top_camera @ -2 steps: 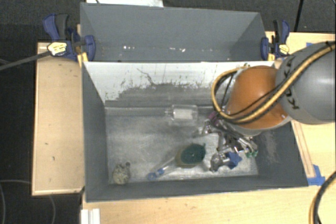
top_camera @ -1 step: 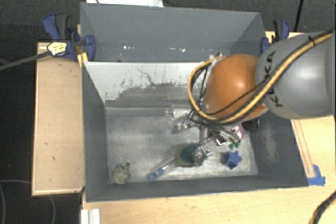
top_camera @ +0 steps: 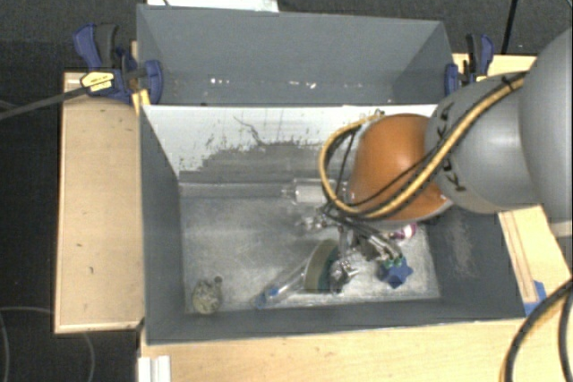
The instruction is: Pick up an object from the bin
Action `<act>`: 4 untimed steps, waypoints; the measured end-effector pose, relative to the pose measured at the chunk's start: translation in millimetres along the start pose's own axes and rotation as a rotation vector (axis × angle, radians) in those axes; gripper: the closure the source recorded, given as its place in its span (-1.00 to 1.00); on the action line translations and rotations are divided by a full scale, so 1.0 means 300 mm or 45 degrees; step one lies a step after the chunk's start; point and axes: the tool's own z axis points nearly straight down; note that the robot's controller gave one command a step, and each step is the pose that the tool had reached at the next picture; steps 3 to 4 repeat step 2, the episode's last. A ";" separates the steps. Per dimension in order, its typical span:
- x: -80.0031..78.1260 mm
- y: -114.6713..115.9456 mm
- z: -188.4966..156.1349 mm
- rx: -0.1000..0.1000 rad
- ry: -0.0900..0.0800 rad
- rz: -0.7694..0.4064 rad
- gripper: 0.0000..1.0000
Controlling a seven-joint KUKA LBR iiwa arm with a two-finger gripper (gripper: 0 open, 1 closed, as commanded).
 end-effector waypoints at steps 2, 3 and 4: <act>-0.025 -0.075 -0.519 0.005 -0.008 -0.091 1.00; -0.025 -0.075 -0.519 0.005 -0.008 -0.091 1.00; -0.025 -0.075 -0.519 0.005 -0.008 -0.091 1.00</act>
Offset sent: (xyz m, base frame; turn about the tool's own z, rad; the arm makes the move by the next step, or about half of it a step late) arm 0.0000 0.0000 0.0000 0.0000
